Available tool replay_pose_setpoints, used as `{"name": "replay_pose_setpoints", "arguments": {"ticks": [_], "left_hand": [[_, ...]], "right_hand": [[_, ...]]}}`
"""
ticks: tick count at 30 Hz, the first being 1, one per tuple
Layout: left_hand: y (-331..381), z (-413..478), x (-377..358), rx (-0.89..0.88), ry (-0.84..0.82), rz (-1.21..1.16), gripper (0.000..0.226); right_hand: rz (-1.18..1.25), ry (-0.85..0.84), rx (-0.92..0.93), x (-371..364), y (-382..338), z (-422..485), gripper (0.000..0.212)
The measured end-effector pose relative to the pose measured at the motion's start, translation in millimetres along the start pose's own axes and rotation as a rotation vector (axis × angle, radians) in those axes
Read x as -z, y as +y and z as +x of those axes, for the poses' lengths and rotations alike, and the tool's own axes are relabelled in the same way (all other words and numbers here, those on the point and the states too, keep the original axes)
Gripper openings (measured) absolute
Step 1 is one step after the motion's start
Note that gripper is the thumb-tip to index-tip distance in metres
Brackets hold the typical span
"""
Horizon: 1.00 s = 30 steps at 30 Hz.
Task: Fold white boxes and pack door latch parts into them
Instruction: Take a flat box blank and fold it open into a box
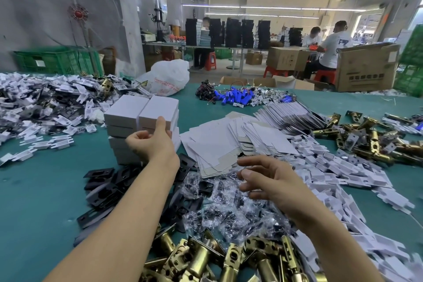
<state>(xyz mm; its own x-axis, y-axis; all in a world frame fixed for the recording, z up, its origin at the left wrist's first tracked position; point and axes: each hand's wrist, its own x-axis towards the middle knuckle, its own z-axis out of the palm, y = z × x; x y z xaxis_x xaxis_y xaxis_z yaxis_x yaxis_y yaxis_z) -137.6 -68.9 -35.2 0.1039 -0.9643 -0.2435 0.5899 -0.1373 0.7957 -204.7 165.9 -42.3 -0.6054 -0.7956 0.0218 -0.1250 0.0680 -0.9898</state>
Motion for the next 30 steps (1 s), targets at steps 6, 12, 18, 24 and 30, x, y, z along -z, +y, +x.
{"name": "replay_pose_setpoints", "arguments": {"ticks": [6,12,18,24,30], "left_hand": [[-12,-23,6,-0.24,-0.04,0.248,0.024],[-50,-24,9,-0.282,-0.884,1.224,0.022],[-62,-17,3,-0.537,-1.014,1.747,0.072],[-65,-18,7,-0.762,-1.056,1.903,0.065],[-56,-21,8,-1.036,-1.126,2.004,0.028]], "right_hand": [[-0.007,-0.006,-0.004,0,0,0,0.019],[0.007,0.012,-0.001,4,1,1,0.02],[-0.011,0.025,0.012,4,3,2,0.017],[-0.02,0.031,0.011,4,3,1,0.016],[-0.039,0.025,-0.01,4,2,0,0.018]]}}
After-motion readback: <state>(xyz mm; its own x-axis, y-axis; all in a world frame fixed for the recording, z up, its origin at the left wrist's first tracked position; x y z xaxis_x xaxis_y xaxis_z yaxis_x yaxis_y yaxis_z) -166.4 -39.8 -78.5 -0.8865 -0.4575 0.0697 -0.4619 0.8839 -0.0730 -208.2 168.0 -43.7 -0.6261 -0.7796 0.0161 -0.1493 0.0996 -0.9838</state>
